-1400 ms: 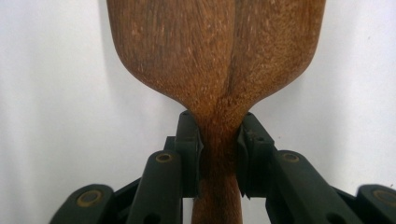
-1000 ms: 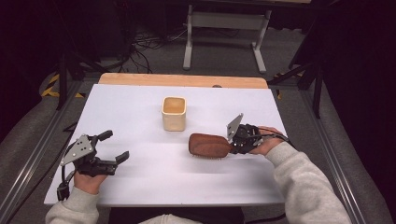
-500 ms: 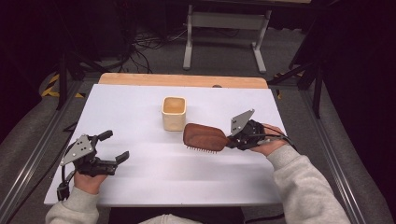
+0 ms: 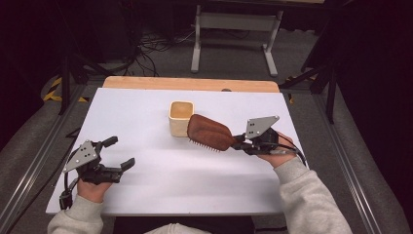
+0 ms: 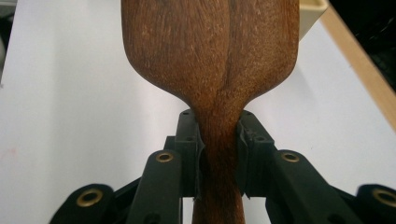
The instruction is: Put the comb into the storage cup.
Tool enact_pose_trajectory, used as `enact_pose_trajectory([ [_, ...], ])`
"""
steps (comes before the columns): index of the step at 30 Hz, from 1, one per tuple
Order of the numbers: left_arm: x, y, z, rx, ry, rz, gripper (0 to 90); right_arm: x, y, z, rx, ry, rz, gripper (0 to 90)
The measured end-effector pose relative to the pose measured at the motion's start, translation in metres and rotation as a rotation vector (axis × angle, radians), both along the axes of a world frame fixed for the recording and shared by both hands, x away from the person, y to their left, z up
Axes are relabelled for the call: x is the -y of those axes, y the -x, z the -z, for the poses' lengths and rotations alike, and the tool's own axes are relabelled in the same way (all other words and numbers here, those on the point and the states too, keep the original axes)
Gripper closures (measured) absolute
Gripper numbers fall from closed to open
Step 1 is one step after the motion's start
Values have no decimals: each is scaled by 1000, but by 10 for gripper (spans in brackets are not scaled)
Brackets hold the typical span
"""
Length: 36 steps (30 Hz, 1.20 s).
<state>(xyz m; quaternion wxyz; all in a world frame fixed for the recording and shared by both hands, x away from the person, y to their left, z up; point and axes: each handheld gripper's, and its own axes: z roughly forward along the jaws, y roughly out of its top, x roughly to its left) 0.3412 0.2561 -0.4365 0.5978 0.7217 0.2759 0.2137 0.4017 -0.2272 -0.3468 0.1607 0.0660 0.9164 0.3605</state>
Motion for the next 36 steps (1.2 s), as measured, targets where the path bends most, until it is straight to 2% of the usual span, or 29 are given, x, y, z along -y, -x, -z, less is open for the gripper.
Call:
enact_pose_trajectory([
  [3,1,0,0,-4,5,3,28,-2,4,-2,24,-48,5,731],
  [4,0,0,0,-2,3,8,28,-4,7,-2,45,-64,21,731],
  [6,0,0,0,-2,15,9,28,-5,9,-1,62,-90,36,731],
  [7,0,0,0,-1,19,12,28,-6,10,0,68,-118,52,731],
  [10,0,0,0,0,19,12,29,-8,12,4,80,-170,78,730],
  [14,0,-1,0,-8,15,14,31,-12,15,6,87,-198,89,730],
  [19,2,-1,1,-12,24,27,33,-21,19,12,82,-274,99,731],
  [28,4,-3,-2,-26,40,41,32,-36,24,27,80,-342,103,730],
  [29,6,-5,-3,-38,44,68,7,-38,24,29,77,-350,109,731],
  [30,6,-5,-3,-38,44,68,1,-39,24,31,73,-358,111,731],
  [31,8,-6,-4,-49,53,97,1,-39,24,33,66,-364,110,730],
  [33,11,-6,-7,-44,33,103,1,-41,24,37,62,-377,112,730],
  [35,14,-6,-10,-38,21,109,2,-43,25,38,65,-362,112,730],
  [36,16,-7,-12,-39,28,119,2,-43,25,38,66,-360,112,730],
])
